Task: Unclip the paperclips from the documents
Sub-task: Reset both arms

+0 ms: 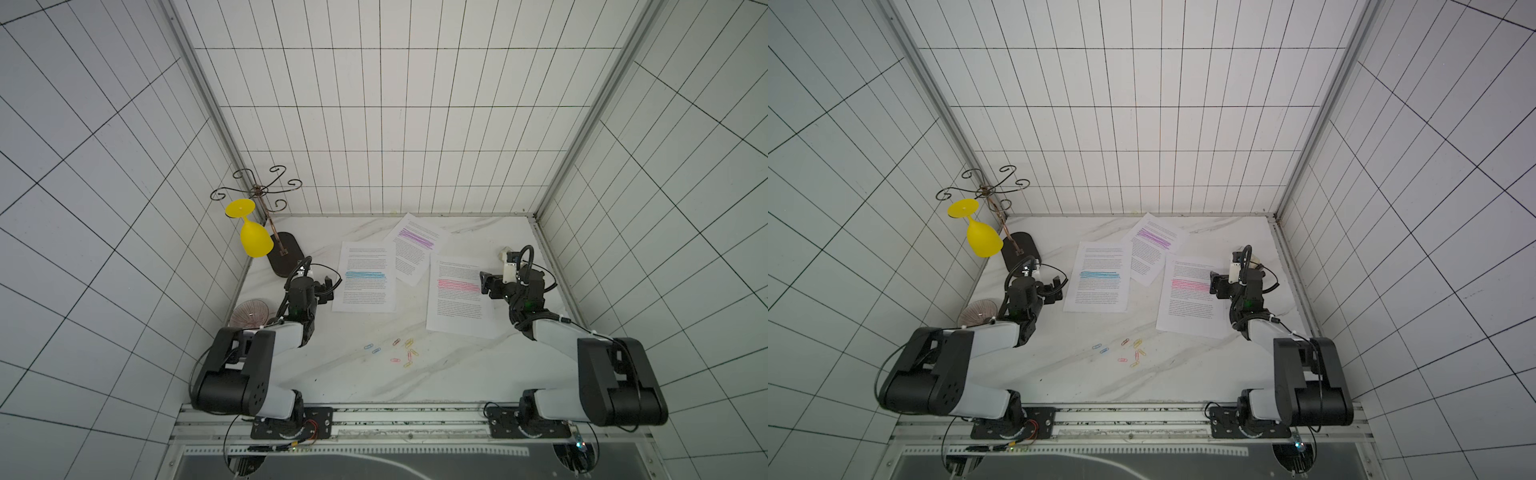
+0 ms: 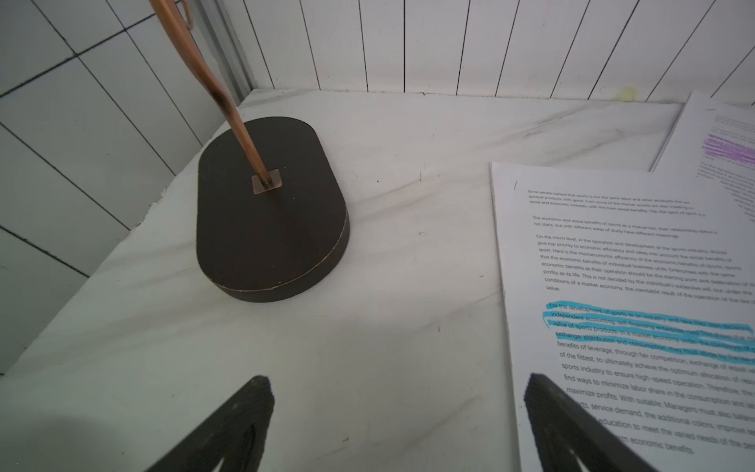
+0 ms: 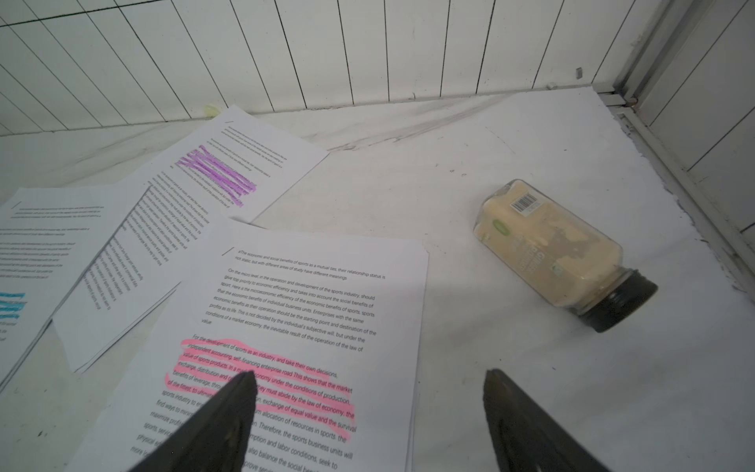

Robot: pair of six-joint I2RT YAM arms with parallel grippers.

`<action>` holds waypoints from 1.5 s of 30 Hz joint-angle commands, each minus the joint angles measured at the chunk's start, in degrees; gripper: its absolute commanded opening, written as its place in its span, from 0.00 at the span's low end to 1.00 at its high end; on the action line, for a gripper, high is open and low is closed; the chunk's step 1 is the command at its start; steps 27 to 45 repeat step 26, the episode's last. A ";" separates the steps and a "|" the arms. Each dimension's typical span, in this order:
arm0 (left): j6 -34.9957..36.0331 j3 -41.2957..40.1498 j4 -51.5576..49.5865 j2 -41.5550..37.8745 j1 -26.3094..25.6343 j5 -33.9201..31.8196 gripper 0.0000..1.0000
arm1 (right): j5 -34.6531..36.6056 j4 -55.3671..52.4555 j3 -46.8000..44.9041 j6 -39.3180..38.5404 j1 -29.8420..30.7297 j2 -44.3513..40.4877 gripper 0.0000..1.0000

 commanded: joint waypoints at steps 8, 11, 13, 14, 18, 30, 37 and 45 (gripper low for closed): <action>6.51 -3.36 20.58 1.95 0.61 9.90 0.98 | 1.02 52.71 -19.54 -6.90 -2.87 8.22 0.95; 7.50 -4.07 21.22 1.45 -0.70 7.17 0.97 | 1.70 41.18 -14.42 -6.26 -3.19 7.72 0.98; 7.66 -3.69 19.38 0.81 -1.59 5.66 0.97 | 1.25 33.53 -12.31 -5.49 -4.23 5.69 0.99; 7.39 -3.08 18.07 0.93 -1.47 5.44 0.97 | 1.25 36.20 -13.12 -5.40 -4.29 6.55 0.99; 7.09 -1.73 17.40 2.32 -1.27 5.96 0.98 | 0.70 37.78 -13.75 -5.67 -4.21 6.69 0.99; 5.48 -1.57 15.86 1.21 0.80 8.88 0.97 | 0.85 37.40 -13.36 -5.43 -4.25 6.67 0.99; 5.48 -1.57 15.86 1.21 0.80 8.88 0.97 | 0.85 37.40 -13.36 -5.43 -4.25 6.67 0.99; 5.48 -1.57 15.86 1.21 0.80 8.88 0.97 | 0.85 37.40 -13.36 -5.43 -4.25 6.67 0.99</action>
